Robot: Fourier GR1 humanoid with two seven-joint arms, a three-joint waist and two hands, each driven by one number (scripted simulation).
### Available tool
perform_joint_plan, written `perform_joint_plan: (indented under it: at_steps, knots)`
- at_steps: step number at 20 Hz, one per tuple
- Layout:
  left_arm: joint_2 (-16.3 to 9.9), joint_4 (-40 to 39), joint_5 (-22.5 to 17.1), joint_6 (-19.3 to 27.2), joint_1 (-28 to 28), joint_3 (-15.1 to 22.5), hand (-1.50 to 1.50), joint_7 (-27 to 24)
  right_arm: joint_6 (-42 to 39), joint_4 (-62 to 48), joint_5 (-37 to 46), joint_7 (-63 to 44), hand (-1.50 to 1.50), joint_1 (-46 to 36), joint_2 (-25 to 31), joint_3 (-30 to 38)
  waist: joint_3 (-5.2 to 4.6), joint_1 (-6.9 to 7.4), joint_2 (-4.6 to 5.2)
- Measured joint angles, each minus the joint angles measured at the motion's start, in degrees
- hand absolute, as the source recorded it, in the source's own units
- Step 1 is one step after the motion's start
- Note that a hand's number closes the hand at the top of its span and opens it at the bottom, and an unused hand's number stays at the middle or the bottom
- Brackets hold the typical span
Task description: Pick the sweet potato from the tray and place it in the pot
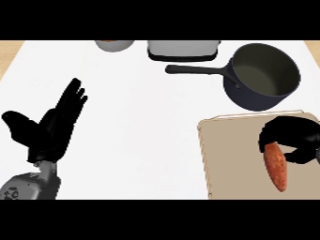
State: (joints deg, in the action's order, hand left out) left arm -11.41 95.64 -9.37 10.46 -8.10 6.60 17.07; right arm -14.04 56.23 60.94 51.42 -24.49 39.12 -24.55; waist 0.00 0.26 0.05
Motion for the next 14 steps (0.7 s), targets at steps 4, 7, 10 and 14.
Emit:
perform_joint_plan:
  at_steps: [4,7,10,14]
  knots:
    - [0.4,-0.2,0.4,-0.5,-0.4,-0.8,0.00,0.5,1.0,1.7,0.1,1.4,1.50,1.2,-0.1,1.1,0.00,-0.13,-0.04]
    - [0.8,0.2,0.5,-1.1,0.1,-1.2,0.00,0.7,1.3,1.3,0.3,2.2,1.50,1.1,-0.7,2.1,-0.01,-0.09,-0.04]
    - [1.4,-0.1,1.3,-0.5,0.6,-1.0,0.00,0.4,-0.9,-1.3,-1.7,-5.3,1.50,0.7,-3.2,6.3,-0.08,-0.64,-0.16]
    - [1.0,0.0,1.5,0.1,0.9,-1.9,0.00,0.4,-2.5,-6.6,-5.9,-19.7,1.50,2.1,-5.3,15.2,-0.25,-4.79,-0.68]
